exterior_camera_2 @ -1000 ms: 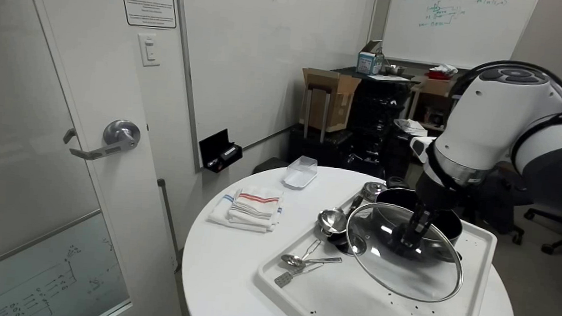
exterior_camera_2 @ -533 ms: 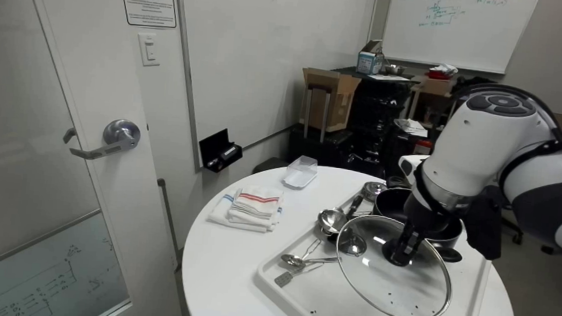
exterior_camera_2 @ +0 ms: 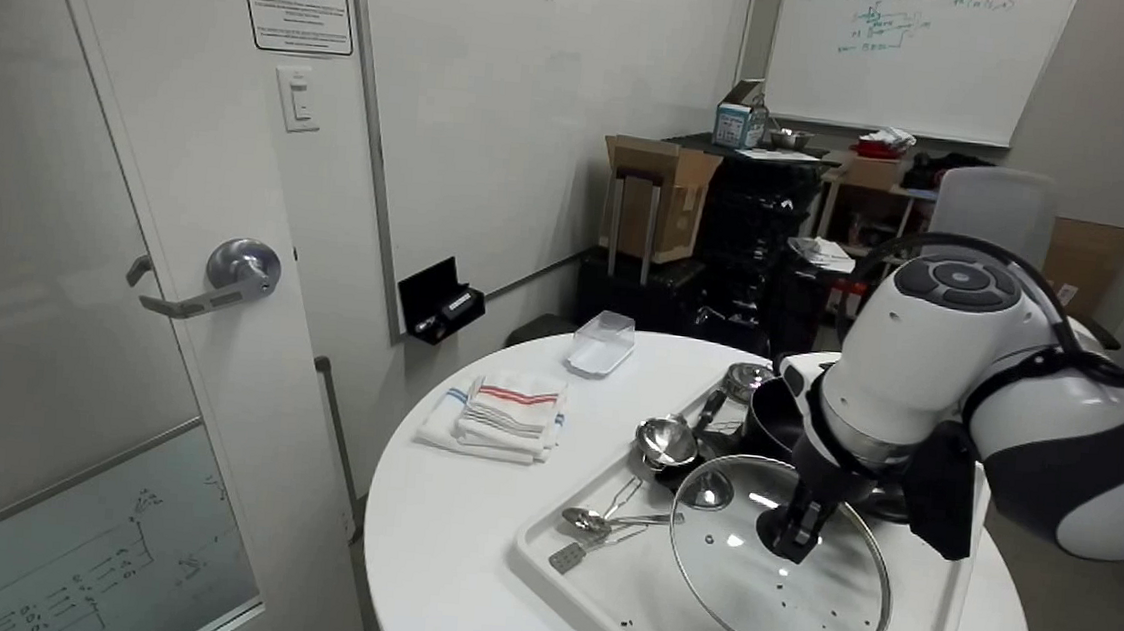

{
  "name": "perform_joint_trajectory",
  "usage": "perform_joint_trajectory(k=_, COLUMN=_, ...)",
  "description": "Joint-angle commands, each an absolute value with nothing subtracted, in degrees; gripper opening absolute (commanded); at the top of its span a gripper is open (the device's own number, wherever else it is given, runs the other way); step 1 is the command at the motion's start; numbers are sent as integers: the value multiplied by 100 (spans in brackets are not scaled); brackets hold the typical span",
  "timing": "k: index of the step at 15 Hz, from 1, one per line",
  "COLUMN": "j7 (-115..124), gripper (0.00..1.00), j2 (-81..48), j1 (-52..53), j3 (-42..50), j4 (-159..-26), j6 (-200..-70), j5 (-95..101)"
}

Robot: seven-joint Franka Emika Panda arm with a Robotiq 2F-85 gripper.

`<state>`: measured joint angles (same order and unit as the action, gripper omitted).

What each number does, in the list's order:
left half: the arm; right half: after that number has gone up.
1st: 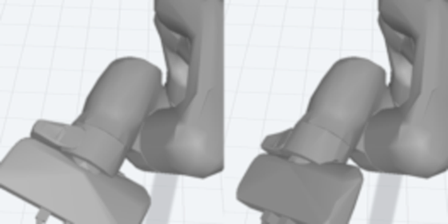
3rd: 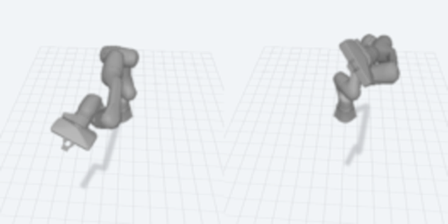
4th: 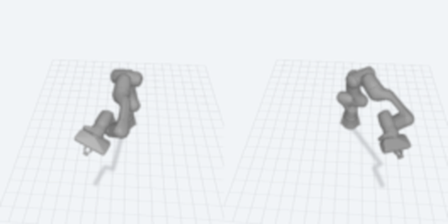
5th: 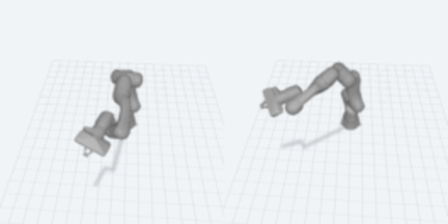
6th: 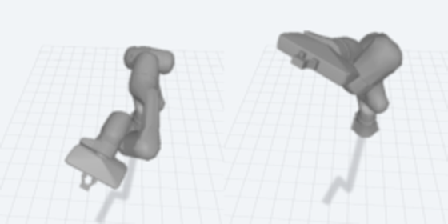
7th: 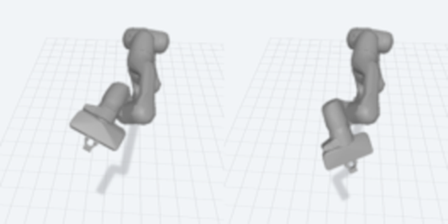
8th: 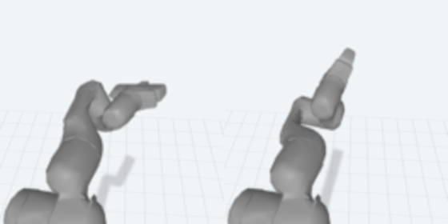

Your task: Remove the lid from the black pot

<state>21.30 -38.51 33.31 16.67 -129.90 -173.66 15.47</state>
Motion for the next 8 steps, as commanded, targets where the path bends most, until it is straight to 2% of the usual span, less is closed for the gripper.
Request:
perform_joint_trajectory(k=1, j7=2024, gripper=27, j2=-4159, j1=3550, j3=1865, j4=-12781, j6=-17518, j5=1317)
perform_joint_trajectory(k=8, j7=1992, gripper=27, j2=-4685, j1=3683, j3=1995, j4=-12461, j6=-17368, j5=1080)
